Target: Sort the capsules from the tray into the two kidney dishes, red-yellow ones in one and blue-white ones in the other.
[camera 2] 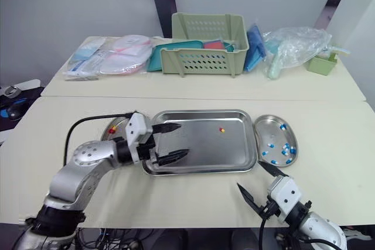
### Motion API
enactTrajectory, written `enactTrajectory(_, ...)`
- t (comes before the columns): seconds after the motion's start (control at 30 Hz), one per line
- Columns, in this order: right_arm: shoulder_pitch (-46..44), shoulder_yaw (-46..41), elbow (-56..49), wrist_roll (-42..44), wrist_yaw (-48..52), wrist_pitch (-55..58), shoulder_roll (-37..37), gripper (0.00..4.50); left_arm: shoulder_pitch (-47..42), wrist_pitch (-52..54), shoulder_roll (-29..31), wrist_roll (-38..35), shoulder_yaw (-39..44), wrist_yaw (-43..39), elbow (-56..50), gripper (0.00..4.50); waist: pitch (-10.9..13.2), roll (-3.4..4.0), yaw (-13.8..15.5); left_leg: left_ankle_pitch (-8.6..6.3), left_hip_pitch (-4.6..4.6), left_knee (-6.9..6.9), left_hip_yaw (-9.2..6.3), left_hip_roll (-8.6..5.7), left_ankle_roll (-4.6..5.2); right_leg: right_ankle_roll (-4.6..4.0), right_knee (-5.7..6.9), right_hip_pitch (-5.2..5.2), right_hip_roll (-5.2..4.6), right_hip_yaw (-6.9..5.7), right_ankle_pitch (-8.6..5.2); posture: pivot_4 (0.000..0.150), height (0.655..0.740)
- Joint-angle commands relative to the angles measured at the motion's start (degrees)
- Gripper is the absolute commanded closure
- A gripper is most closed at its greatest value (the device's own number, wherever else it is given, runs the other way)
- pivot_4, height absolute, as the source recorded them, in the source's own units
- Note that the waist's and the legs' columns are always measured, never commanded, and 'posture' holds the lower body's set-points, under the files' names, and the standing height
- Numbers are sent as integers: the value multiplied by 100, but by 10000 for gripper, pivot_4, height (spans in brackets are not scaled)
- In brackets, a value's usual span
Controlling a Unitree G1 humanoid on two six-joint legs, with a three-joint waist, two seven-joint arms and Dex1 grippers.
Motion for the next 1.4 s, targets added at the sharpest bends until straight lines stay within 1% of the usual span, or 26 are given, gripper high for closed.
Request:
enactTrajectory(0.03,43,4,-278,32,-89,12,12,0,-471,181,-164,154,-303,-57,159,8843,0,0,6,0,0,1,0,-1,0,0,0,1,-1,-1,0,1500,7400)
enactTrajectory(0.1,58,20,-291,21,-115,20,15,0,-688,334,-304,199,-420,18,256,15133,0,0,3,0,0,2,0,-1,0,0,1,1,-1,0,0,1500,7400)
enactTrajectory(0.23,68,50,-301,12,-155,39,22,0,-1212,124,-562,522,-718,-88,791,15133,0,0,8,0,0,2,-1,-1,0,0,0,2,0,-1,0,1500,7400)
enactTrajectory(0.33,58,86,-306,14,-151,66,16,0,-1675,-298,-674,809,-944,-420,1465,15133,0,-1,7,1,0,4,-1,-2,0,0,1,2,0,-1,0,1500,7400)
enactTrajectory(0.5,25,100,-318,25,-157,121,8,0,-2540,-1242,-890,1338,-1247,-981,3090,15133,0,-1,-1,1,-1,4,1,-4,0,0,1,1,0,-1,0,1500,7400)
enactTrajectory(0.57,14,118,-331,27,-161,149,5,0,-2931,-1661,-1052,1566,-1310,-1106,3895,15133,1,-2,4,1,-2,4,1,-5,0,0,0,0,0,-2,0,1500,7400)
enactTrajectory(0.67,4,161,-375,23,-178,204,10,0,-3482,-2174,-1375,1826,-1314,-1184,5087,15133,2,-4,4,1,-4,6,-1,-7,1,1,0,0,0,-3,0,1500,7400)
enactTrajectory(0.83,2,227,-452,6,-231,277,30,0,-4005,-2804,-1825,2176,-1245,-1123,6432,15133,3,-5,-3,1,-8,4,-1,-8,1,1,-2,-3,0,-4,0,1500,7400)
enactTrajectory(1.0,95,269,-539,-17,-288,295,35,0,-4255,-3093,-2225,2447,-1179,-966,7256,15133,3,-6,-2,1,-9,6,-2,-8,1,2,-1,-4,0,-4,-1,1500,7400)
enactTrajectory(1.27,232,289,-544,-60,-348,225,41,0,-4429,-3247,-2536,2845,-1199,-801,7806,15133,3,-7,2,1,-8,7,-4,-8,1,2,1,-4,0,-4,0,1500,7400)
enactTrajectory(1.3,232,292,-542,-62,-354,222,39,0,-4451,-3263,-2567,2883,-1192,-759,7846,18814,3,-7,2,1,-8,7,-4,-8,1,2,1,-4,0,-5,0,1500,7400)
enactTrajectory(1.33,231,293,-540,-61,-359,221,39,0,-4475,-3241,-2597,2915,-1187,-762,7878,20606,3,-7,1,1,-8,7,-4,-9,1,2,1,-3,0,-4,0,1500,7400)
enactTrajectory(1.4,232,300,-548,-63,-369,228,40,0,-4498,-3252,-2615,3017,-1223,-812,7912,26528,3,-7,1,1,-8,7,-4,-9,1,2,1,-3,0,-4,0,1500,7400)
